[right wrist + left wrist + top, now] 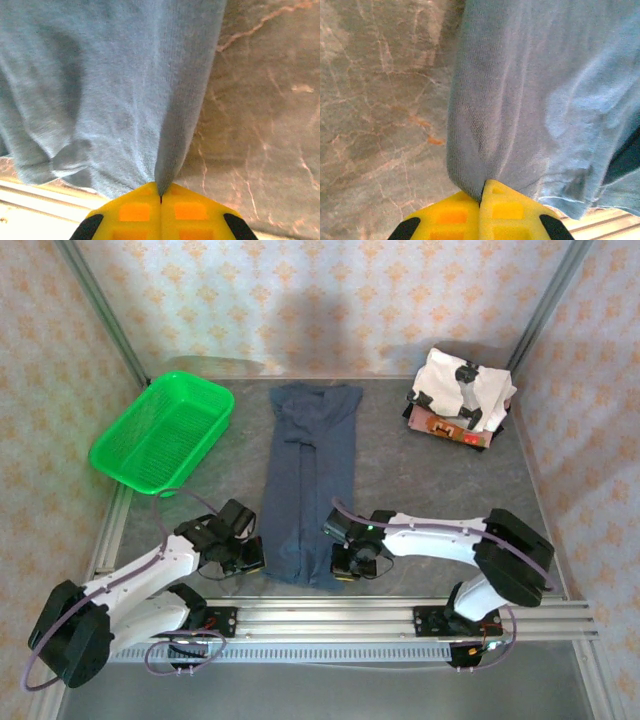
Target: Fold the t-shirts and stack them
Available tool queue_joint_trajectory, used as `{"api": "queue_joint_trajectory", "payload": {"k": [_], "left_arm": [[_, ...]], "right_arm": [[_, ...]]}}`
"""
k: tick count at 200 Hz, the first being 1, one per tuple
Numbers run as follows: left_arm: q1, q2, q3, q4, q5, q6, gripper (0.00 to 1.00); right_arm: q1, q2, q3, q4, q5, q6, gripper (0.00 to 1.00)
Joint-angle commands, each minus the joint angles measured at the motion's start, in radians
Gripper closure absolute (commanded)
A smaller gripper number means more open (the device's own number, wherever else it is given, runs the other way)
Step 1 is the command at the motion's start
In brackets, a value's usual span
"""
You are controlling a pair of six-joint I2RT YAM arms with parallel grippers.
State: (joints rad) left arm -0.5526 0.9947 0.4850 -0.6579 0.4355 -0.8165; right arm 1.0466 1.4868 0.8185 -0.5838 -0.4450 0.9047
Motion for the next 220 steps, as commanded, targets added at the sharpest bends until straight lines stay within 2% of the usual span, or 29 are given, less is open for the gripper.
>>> {"api": "queue_joint_trajectory", "payload": {"k": [1,75,121,151,188,220], "left_arm": [[-0.026,-0.047,0.046,-0.108,-0.045,-0.047,1.0],[-0.127,-0.219,0.025,-0.19,-0.04,-0.199,1.0],[-0.129,-0.178,0.091,-0.17,-0.051,-0.19,1.0],[-0.127,-0.107,0.182,-0.152,-0.056,-0.173,1.0],[-0.064,-0.01,0.28,-0.141,-0.03,-0.114,1.0],[0.068,0.074,0.371,-0.146,0.005,-0.018,1.0]], "right_arm": [[0.007,-0.076,0.007,-0.1,0.028,-0.008,1.0],[0.007,-0.17,-0.011,-0.142,0.006,0.024,1.0],[0.003,-0.158,0.055,-0.189,0.023,0.003,1.0],[-0.05,-0.131,0.136,-0.235,0.026,-0.046,1.0],[-0.171,-0.071,0.262,-0.306,0.001,-0.167,1.0],[-0.265,0.037,0.412,-0.401,-0.005,-0.299,1.0]]}}
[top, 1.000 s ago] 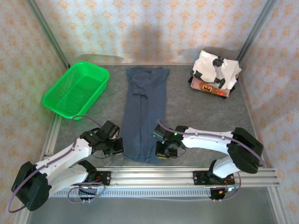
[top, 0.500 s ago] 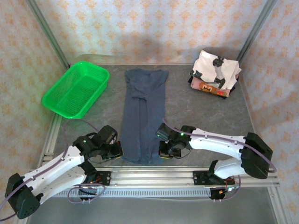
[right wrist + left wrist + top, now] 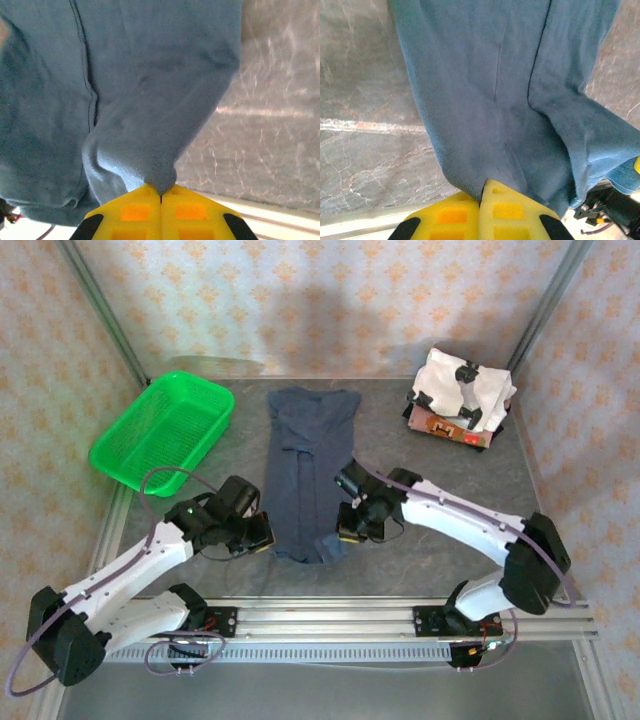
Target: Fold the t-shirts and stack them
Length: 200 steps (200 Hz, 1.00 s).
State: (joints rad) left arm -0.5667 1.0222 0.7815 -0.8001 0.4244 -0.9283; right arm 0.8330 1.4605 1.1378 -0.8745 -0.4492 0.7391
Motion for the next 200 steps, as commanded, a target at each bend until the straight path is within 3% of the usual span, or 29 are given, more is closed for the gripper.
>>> {"api": "queue_joint_trajectory", "payload": {"k": [1,23,94,151,200], "left_arm": [[0.087,0.049,0.078,-0.005,0.016,0.097,1.0],[0.164,0.129,0.157,-0.002,0.046,0.164,1.0],[0.256,0.396,0.361,-0.001,0.034,0.324,1.0],[0.317,0.523,0.439,0.014,0.02,0.384,1.0],[0.344,0.641,0.521,0.019,0.013,0.454,1.0]], "right_arm": [[-0.054,0.066,0.096,-0.112,-0.002,-0.136,1.0],[-0.114,0.129,0.172,-0.139,-0.013,-0.198,1.0],[-0.261,0.339,0.374,-0.197,-0.016,-0.318,1.0],[-0.301,0.515,0.579,-0.265,0.003,-0.374,1.0],[-0.33,0.605,0.655,-0.282,0.012,-0.384,1.0]]}}
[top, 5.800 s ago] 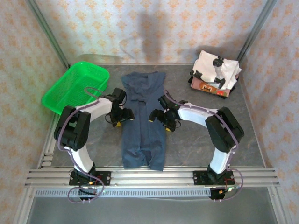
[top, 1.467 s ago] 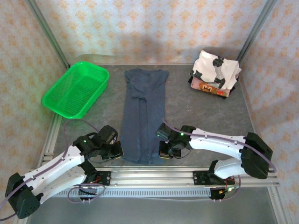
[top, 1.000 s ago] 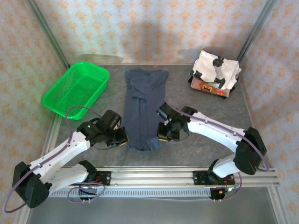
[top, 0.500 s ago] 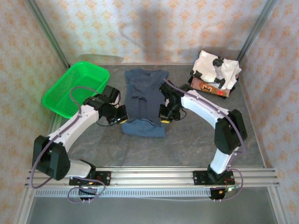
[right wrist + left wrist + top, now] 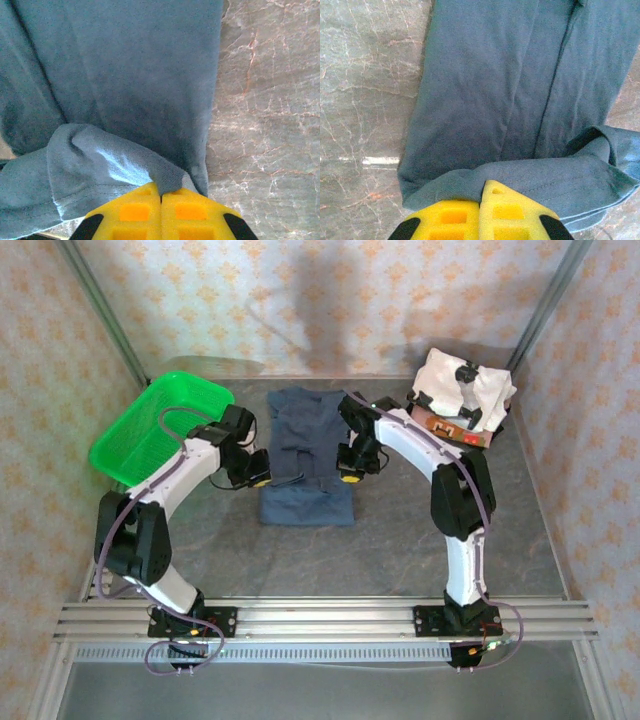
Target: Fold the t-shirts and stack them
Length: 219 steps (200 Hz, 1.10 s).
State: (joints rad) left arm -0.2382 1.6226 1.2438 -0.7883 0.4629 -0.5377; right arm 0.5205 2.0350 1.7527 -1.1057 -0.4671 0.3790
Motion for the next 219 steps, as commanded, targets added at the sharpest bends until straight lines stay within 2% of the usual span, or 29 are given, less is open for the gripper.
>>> {"api": "queue_joint_trajectory", "payload": {"k": [1,81,137,219], "left_arm": [[0.016,0.042,0.06,0.007,-0.026,0.064,1.0],[0.029,0.206,0.185,0.0,-0.022,0.104,1.0],[0.04,0.315,0.259,0.001,-0.035,0.11,1.0],[0.056,0.398,0.363,0.004,-0.024,0.105,1.0]], "right_arm": [[-0.018,0.032,0.041,-0.051,0.03,-0.023,1.0],[-0.055,0.132,0.11,-0.049,0.025,-0.025,1.0],[-0.066,0.246,0.233,-0.068,0.014,-0.021,1.0],[-0.115,0.321,0.312,-0.08,-0.022,-0.026,1.0]]}}
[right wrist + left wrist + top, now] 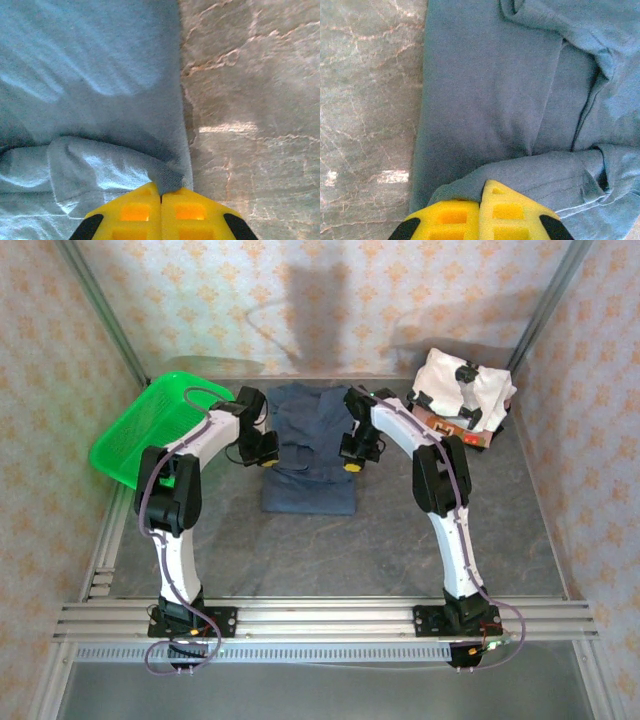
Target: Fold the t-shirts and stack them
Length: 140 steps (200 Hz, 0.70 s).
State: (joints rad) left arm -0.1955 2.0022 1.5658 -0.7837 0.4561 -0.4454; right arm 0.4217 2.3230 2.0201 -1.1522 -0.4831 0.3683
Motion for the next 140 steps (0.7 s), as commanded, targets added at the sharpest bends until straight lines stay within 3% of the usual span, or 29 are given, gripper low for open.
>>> {"api": "queue_joint_trajectory", "payload": {"k": [1,140], "left_arm": [[0.013,0.018,0.041,-0.001,-0.017,0.013,1.0],[0.047,0.035,0.105,0.033,0.007,-0.025,1.0]], "right_arm": [[-0.017,0.034,0.046,-0.034,-0.007,-0.015,1.0],[-0.046,0.101,0.233,-0.089,-0.035,-0.007,1.0]]}}
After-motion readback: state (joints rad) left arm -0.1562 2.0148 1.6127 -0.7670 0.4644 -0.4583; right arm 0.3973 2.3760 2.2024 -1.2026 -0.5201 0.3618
